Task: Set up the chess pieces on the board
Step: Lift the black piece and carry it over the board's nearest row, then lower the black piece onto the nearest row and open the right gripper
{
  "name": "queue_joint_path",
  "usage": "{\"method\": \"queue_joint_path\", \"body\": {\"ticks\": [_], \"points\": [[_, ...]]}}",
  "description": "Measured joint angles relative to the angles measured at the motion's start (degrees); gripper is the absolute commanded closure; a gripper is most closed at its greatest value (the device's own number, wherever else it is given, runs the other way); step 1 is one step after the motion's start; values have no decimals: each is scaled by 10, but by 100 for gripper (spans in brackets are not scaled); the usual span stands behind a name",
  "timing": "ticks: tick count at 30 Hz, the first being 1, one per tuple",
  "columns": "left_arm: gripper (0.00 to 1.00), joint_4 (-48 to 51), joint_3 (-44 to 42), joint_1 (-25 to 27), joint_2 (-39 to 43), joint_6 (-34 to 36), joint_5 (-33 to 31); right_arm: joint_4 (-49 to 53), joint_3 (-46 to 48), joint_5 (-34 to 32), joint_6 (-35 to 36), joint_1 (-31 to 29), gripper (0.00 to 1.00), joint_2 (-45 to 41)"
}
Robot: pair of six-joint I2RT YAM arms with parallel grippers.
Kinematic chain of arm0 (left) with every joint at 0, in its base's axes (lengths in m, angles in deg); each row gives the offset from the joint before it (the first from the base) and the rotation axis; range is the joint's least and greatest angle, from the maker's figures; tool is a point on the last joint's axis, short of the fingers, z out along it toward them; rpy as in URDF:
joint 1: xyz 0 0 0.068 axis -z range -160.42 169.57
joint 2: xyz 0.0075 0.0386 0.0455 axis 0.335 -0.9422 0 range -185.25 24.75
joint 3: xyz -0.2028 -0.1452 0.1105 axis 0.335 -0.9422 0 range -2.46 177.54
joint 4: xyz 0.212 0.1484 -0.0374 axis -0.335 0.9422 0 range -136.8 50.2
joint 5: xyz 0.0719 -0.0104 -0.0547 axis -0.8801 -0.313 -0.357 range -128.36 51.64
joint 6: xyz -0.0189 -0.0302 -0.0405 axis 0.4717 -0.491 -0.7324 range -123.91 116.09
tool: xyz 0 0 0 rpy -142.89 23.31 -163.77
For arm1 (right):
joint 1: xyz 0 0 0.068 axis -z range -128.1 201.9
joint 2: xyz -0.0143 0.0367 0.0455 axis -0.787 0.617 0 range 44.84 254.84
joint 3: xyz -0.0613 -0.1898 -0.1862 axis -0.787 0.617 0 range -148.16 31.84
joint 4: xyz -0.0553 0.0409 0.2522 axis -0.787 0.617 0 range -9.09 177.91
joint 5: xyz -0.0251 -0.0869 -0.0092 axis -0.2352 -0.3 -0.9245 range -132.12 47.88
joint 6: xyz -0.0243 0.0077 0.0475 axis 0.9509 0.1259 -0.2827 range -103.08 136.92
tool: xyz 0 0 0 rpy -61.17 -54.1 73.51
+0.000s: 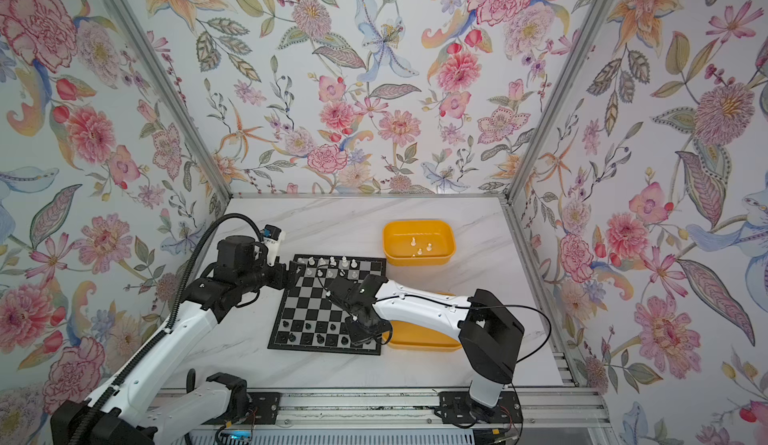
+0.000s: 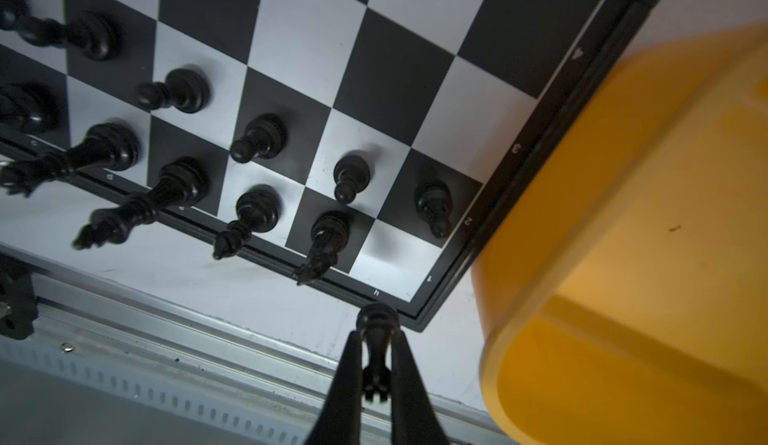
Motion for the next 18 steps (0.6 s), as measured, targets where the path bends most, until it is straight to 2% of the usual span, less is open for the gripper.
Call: {"method": "queue_joint_path", "body": {"ticks": [18], "points": [[10, 5, 0, -1, 5, 0, -1, -22, 18, 1, -1, 9, 89, 26]]}}
